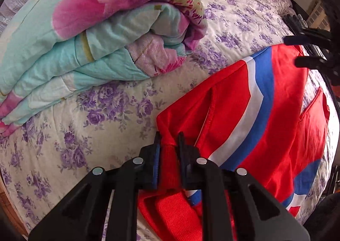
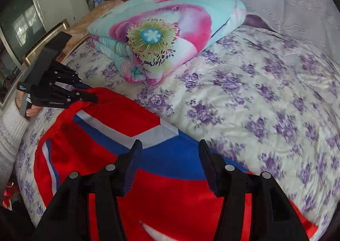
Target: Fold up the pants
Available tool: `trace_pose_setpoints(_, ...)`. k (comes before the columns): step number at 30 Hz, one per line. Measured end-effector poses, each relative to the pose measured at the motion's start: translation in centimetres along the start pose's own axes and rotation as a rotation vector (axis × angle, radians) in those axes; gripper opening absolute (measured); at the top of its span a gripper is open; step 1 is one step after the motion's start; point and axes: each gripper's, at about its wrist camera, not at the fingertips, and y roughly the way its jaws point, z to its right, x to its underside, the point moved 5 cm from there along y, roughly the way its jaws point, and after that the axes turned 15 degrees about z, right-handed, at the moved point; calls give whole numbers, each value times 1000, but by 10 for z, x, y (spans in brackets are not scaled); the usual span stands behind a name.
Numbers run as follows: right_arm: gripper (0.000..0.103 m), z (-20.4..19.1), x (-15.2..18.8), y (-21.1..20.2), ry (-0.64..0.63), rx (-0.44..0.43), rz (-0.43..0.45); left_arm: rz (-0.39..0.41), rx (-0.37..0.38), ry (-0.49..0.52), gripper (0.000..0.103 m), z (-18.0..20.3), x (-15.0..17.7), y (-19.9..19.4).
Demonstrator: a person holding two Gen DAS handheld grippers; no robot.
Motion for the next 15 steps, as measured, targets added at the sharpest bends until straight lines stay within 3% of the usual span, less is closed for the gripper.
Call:
trace_pose_setpoints(4,55,3,-7,50,-13,-70,-121,-2,-3,-5,15,-2,0,-1)
trace_pose_setpoints(12,55,2,13,92,-49,-153,-274,-6,-12,10,15,-1,0,4)
trace_pose_setpoints(13,35,-2,14,90,-81,-161,-258,-9,-11,6,15,-2,-1,5)
trace_pose_setpoints(14,5,-8,14,87,-79,-201,-260,-11,-13,2,15,-2,-1,5)
trace_pose_setpoints(15,5,-10,12,81,-66,-212,-246,-14,-23,2,15,-2,-1,5)
